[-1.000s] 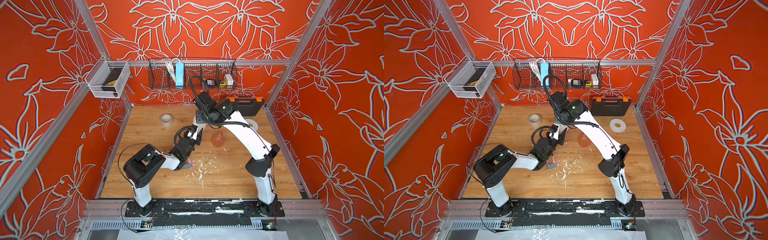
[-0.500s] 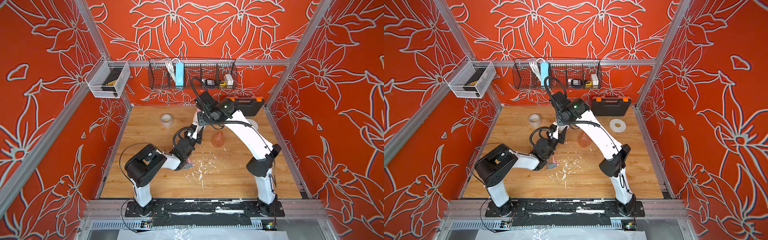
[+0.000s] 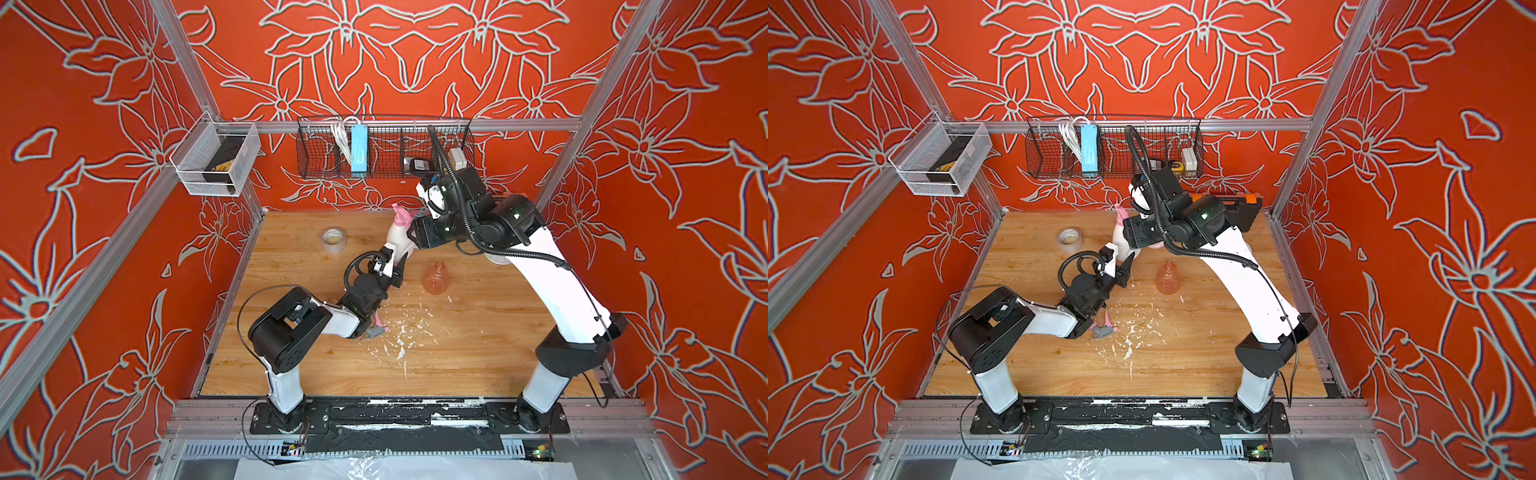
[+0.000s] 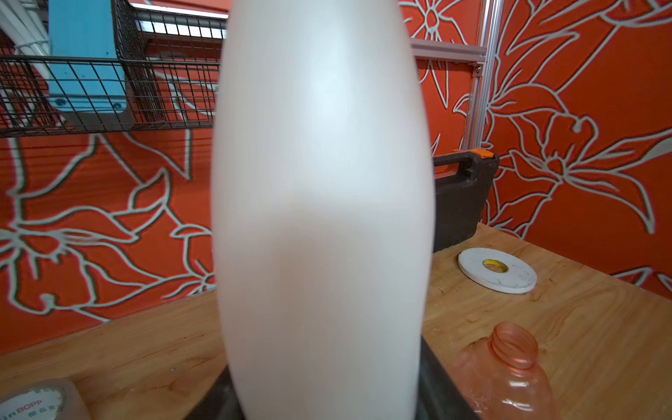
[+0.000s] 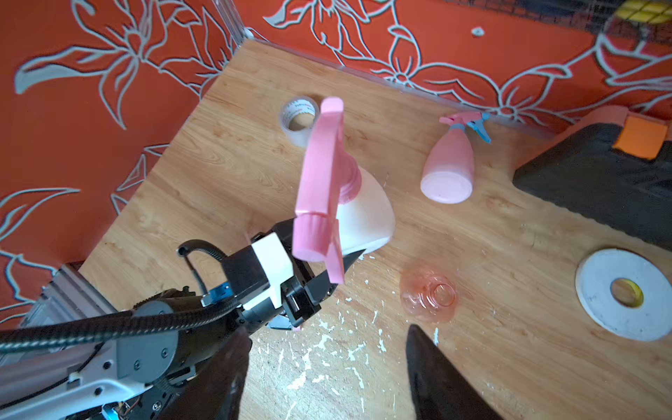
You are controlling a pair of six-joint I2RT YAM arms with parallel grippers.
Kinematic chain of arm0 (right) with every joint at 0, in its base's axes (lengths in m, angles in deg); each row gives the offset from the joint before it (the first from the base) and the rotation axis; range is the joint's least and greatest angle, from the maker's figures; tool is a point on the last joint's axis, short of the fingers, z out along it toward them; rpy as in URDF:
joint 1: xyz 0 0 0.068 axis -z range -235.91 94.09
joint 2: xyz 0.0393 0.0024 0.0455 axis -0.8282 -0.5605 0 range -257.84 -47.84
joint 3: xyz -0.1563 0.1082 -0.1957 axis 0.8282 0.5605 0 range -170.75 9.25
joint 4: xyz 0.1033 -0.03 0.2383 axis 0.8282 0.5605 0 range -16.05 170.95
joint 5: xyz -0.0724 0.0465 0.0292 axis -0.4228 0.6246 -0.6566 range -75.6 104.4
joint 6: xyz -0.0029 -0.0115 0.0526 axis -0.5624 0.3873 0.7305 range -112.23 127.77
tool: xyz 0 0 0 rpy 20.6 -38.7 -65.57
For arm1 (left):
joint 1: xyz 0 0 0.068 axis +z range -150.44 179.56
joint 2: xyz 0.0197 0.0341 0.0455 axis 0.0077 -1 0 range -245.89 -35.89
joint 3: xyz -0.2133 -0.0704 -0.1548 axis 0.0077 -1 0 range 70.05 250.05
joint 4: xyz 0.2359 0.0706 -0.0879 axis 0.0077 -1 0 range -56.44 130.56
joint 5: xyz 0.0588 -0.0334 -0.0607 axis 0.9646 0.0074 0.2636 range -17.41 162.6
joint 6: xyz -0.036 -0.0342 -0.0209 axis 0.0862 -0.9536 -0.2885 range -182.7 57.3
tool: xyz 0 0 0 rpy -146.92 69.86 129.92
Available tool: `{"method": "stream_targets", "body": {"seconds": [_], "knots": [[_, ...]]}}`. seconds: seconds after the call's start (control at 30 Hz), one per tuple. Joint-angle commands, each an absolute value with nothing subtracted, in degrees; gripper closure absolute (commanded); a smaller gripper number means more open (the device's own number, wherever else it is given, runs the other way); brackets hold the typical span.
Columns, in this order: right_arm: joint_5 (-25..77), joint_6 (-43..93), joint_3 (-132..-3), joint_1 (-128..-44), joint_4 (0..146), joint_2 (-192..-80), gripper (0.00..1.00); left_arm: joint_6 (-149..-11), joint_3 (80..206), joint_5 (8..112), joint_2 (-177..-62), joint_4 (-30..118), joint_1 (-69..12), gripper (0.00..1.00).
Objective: Attach spray nozzles to spray bottles
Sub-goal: Screw the spray nozzle on the spray bottle.
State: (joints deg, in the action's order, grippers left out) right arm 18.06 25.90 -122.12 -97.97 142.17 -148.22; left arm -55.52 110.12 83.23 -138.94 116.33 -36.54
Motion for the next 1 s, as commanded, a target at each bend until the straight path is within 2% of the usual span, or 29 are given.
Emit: {"method": "stream_targets", "body": {"seconds": [0.0, 0.23, 0.7, 0.87, 0.97], "knots": [[23.2, 21.2, -121.4, -96.5, 139.5, -149.4, 0.31, -56.3, 111.3, 81.6, -137.5, 117.6, -36.4, 0.69], [27.0, 20.8, -127.8, -96.5, 141.2, -155.3, 0.34, -56.3, 111.3, 80.8, -136.8, 116.9, -36.4, 0.69], [31.2, 27.8, -131.9, -99.7, 136.0, -160.6, 0.43, -56.5, 111.2, 79.5, -135.3, 115.2, -36.4, 0.70], [28.7, 25.3, -132.9, -99.6, 138.6, -160.5, 0.43, -55.0, 110.8, 77.4, -134.5, 115.0, -36.3, 0.70], [30.8, 20.8, -132.4, -98.7, 140.7, -157.9, 0.40, -55.1, 110.6, 71.4, -133.9, 113.4, -34.9, 0.69]]}}
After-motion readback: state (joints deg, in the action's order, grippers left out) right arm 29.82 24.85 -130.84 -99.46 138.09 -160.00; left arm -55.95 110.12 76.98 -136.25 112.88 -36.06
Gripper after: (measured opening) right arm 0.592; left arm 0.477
